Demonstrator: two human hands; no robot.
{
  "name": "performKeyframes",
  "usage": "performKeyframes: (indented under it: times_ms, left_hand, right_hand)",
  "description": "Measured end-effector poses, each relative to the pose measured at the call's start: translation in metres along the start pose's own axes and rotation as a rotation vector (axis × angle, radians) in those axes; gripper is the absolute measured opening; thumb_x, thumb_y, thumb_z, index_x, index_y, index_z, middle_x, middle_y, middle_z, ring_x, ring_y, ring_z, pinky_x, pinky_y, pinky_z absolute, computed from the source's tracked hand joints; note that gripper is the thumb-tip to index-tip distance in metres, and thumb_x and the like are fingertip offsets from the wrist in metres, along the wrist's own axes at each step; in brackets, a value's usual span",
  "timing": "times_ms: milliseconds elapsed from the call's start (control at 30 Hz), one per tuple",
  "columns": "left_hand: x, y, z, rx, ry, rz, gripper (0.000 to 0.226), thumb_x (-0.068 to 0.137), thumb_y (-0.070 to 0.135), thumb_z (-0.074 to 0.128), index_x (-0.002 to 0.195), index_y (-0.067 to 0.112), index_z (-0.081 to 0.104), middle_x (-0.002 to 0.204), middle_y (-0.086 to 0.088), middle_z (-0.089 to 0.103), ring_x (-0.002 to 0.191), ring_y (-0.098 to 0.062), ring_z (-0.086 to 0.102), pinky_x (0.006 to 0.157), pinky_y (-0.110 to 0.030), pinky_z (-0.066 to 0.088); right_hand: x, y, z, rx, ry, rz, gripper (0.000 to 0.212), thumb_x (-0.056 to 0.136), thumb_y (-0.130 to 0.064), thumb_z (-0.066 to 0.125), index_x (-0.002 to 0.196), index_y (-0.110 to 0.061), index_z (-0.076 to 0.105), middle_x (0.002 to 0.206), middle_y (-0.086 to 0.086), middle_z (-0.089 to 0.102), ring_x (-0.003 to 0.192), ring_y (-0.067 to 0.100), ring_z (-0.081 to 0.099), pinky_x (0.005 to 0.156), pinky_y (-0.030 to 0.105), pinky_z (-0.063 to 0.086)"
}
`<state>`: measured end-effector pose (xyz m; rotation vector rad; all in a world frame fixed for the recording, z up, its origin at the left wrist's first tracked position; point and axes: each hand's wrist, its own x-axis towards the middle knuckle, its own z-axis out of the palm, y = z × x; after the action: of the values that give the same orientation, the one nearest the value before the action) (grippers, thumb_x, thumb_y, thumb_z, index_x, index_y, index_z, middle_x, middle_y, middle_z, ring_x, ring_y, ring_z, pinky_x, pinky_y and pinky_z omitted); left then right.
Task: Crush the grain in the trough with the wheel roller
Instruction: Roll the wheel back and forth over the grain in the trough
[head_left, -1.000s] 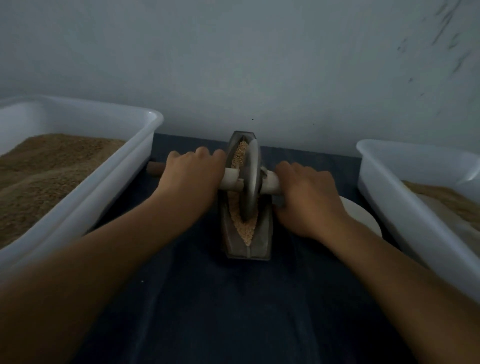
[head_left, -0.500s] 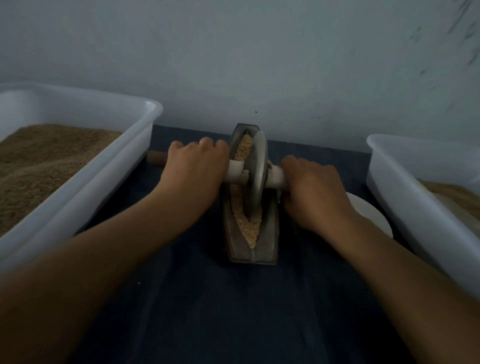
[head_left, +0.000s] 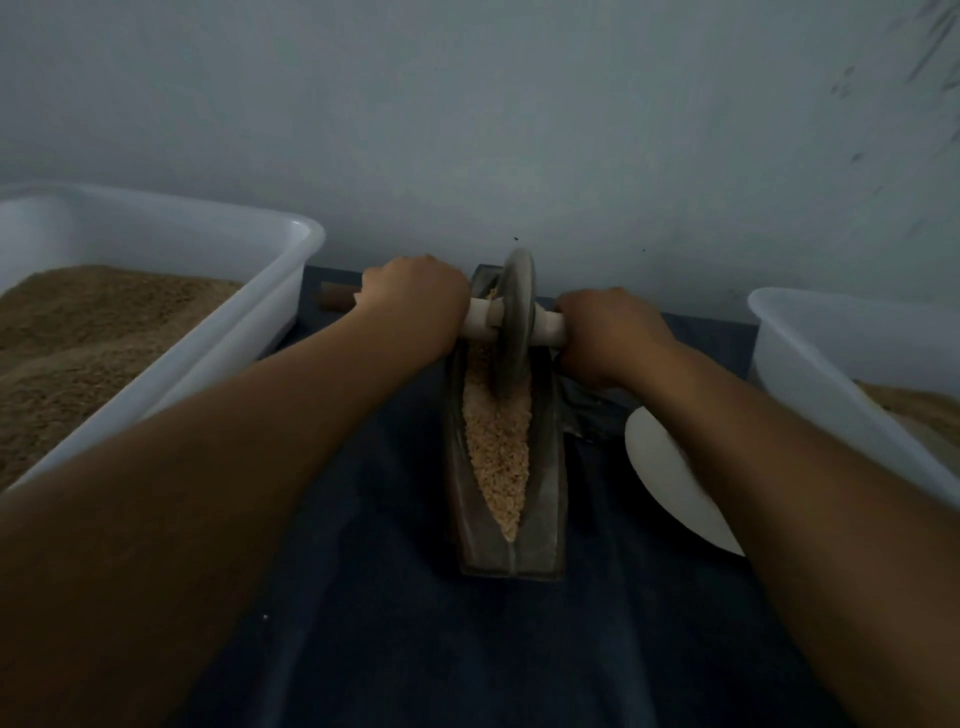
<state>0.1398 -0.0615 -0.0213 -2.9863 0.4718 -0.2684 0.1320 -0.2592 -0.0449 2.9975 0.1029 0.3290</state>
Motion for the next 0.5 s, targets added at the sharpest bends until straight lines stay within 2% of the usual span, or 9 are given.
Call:
performKeyframes:
  times_ms: [167, 300, 400, 500]
  left_hand:
    - [-0.011, 0.000, 0.001, -0.022, 0.003, -0.006, 0.033, 0.087, 0.015, 0.066, 0.118, 0.011, 0.056, 0.111, -0.011, 0.059, 0.102, -0.031, 0.058, 0.075, -0.041, 0.039]
    - [-0.029, -0.002, 0.002, -0.053, 0.001, 0.018, 0.038, 0.082, 0.022, 0.072, 0.114, 0.016, 0.051, 0.097, -0.005, 0.053, 0.098, -0.029, 0.057, 0.076, -0.040, 0.037]
    - [-0.046, 0.000, 0.002, -0.055, 0.033, 0.015, 0.041, 0.081, 0.021, 0.073, 0.112, 0.014, 0.047, 0.110, -0.008, 0.056, 0.100, -0.029, 0.058, 0.078, -0.040, 0.032]
    - [-0.064, 0.004, 0.002, -0.020, 0.088, 0.029, 0.045, 0.080, 0.021, 0.073, 0.112, 0.014, 0.043, 0.112, -0.008, 0.055, 0.101, -0.029, 0.057, 0.079, -0.040, 0.033]
  right_hand:
    - [-0.012, -0.004, -0.002, 0.003, 0.031, 0.004, 0.026, 0.081, -0.033, 0.069, 0.103, -0.020, 0.064, 0.101, 0.007, 0.066, 0.088, 0.028, 0.063, 0.062, 0.030, 0.037]
    - [-0.039, -0.008, -0.003, 0.031, 0.113, -0.011, 0.021, 0.079, -0.028, 0.069, 0.098, -0.021, 0.062, 0.094, 0.005, 0.066, 0.081, 0.027, 0.060, 0.057, 0.028, 0.030]
    - [-0.062, -0.014, -0.006, 0.027, 0.160, -0.023, 0.025, 0.078, -0.031, 0.069, 0.099, -0.021, 0.059, 0.091, 0.004, 0.065, 0.080, 0.027, 0.060, 0.056, 0.030, 0.026]
    - [-0.084, -0.018, -0.007, 0.044, 0.208, -0.053, 0.026, 0.080, -0.032, 0.069, 0.097, -0.020, 0.054, 0.090, 0.002, 0.064, 0.073, 0.025, 0.056, 0.057, 0.031, 0.025]
